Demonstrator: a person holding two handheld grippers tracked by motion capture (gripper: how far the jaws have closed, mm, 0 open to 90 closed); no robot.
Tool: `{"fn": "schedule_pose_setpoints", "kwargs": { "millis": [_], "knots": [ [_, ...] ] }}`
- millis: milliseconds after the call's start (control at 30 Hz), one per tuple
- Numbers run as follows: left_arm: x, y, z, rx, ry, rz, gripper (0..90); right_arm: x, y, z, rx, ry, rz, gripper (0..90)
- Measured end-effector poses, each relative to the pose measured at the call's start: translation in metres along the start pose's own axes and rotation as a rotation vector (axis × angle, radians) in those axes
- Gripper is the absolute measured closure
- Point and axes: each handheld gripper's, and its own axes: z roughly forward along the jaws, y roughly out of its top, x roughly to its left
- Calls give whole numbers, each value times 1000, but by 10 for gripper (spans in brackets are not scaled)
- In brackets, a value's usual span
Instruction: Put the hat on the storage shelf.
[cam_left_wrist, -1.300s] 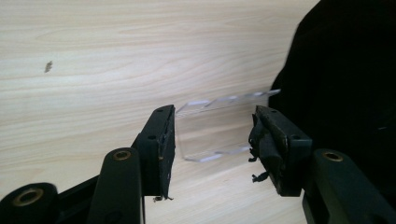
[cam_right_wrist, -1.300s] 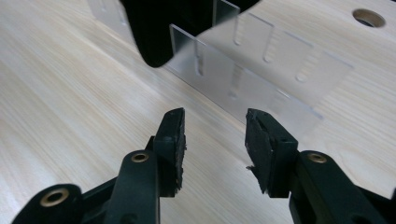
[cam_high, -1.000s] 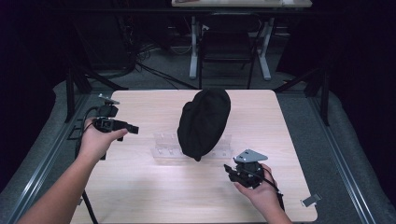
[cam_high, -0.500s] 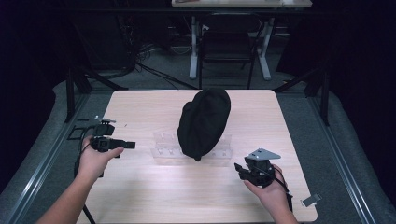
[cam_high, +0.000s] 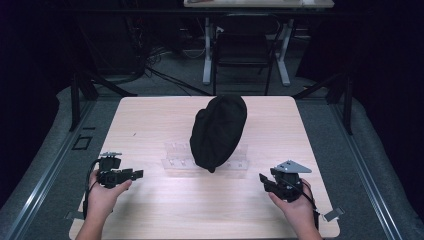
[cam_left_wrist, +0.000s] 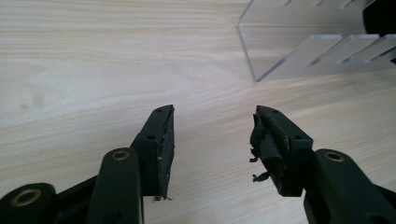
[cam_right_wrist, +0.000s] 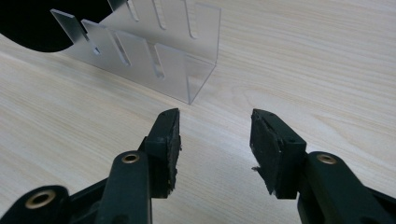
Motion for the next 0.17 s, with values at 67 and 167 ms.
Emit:
{"fn": "schedule_pose_setpoints", "kwargs": {
  "millis": [67,167],
  "knots": [
    [3,-1,-2,-23,-13,-10,486,-1,-1,1,-9,-7,-2,529],
    [7,-6,-3,-36,-5,-14,486,-3,-3,2,0,-22,-12,529]
  ]
}}
